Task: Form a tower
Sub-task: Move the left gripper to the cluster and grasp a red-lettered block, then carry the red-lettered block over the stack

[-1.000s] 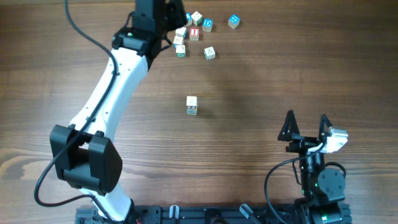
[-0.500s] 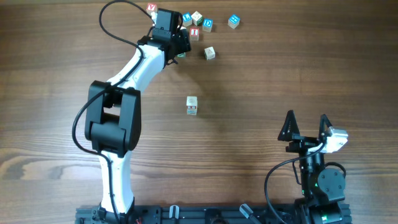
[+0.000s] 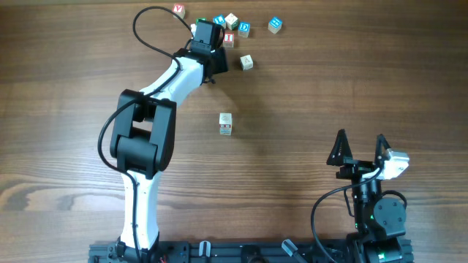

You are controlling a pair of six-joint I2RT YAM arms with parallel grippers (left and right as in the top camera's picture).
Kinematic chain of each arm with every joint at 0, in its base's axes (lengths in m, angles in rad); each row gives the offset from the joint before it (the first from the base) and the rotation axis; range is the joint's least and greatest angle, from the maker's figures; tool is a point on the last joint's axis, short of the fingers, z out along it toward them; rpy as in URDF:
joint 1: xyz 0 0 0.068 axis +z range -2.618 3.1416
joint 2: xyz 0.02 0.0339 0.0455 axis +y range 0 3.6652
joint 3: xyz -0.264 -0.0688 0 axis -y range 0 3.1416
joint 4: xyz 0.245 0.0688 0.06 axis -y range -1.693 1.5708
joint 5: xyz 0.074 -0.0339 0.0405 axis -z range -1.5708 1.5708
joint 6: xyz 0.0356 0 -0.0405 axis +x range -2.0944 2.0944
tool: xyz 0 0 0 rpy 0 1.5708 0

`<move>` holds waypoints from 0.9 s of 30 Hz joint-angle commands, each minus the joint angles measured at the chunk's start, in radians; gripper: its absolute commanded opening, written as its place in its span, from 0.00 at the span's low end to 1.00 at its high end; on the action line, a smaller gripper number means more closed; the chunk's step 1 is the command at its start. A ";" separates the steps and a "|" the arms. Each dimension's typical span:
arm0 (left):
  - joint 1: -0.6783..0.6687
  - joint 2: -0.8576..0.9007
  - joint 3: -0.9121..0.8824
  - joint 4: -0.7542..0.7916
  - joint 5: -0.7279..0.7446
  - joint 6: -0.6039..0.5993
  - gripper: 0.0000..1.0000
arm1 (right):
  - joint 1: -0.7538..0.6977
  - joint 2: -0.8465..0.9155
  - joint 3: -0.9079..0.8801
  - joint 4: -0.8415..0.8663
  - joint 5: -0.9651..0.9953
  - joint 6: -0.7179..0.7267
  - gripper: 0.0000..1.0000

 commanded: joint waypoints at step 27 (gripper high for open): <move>0.034 -0.306 -0.192 -0.581 -0.006 -0.209 0.13 | -0.004 -0.005 -0.001 0.005 0.014 -0.017 1.00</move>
